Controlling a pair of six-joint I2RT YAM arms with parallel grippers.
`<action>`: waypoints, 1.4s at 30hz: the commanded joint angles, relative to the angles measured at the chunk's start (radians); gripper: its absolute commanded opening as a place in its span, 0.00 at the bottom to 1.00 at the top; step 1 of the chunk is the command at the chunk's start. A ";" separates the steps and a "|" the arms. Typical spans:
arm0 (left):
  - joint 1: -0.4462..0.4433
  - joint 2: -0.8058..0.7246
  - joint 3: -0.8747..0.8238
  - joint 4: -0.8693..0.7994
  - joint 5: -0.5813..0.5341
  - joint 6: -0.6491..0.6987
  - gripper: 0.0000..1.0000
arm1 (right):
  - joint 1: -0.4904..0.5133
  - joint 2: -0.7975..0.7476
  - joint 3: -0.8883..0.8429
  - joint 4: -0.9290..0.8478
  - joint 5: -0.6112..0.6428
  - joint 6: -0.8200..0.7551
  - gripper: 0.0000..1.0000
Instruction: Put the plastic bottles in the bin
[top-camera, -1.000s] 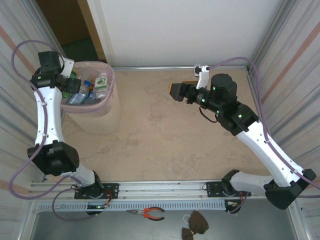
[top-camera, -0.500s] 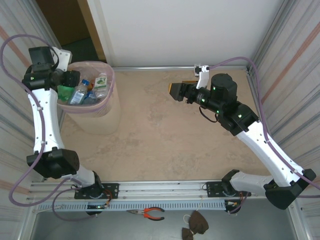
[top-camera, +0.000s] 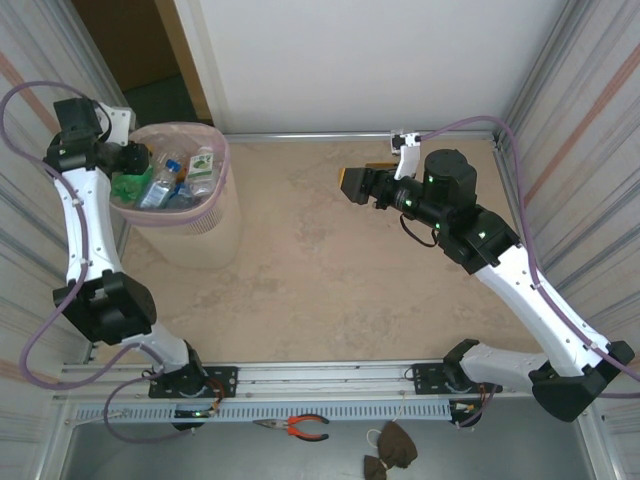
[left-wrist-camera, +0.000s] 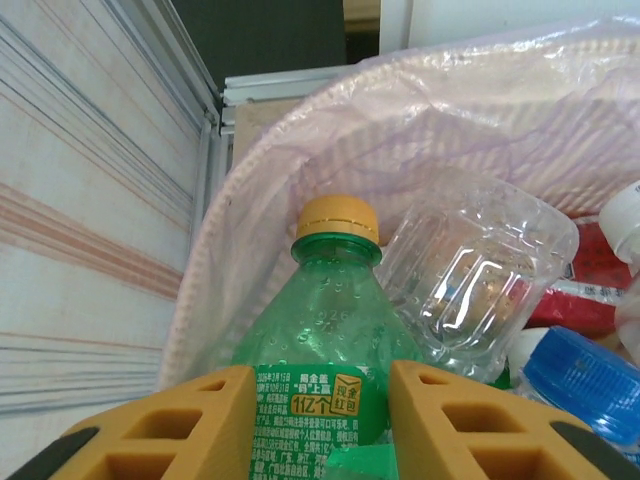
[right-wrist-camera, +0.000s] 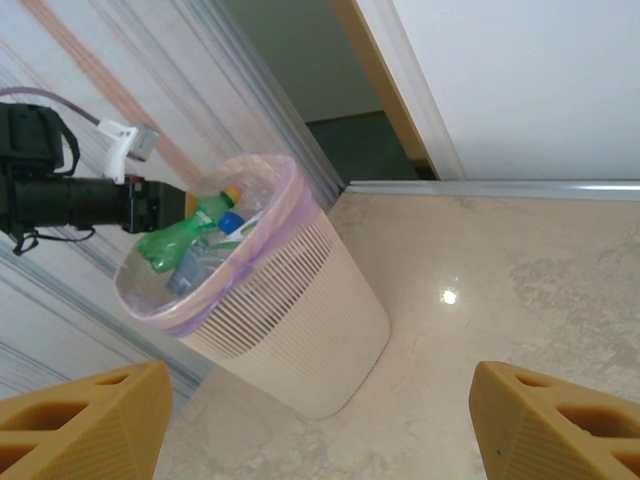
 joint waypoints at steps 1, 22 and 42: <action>0.011 0.006 -0.067 -0.044 0.052 -0.042 0.38 | -0.008 -0.010 0.011 0.018 0.001 0.021 0.77; 0.012 -0.360 -0.061 -0.100 0.283 -0.191 0.63 | -0.040 -0.068 0.014 -0.071 0.048 -0.053 0.78; 0.010 -0.876 -0.631 -0.142 0.331 -0.350 0.95 | -0.261 -0.281 -0.199 -0.291 0.286 -0.192 0.99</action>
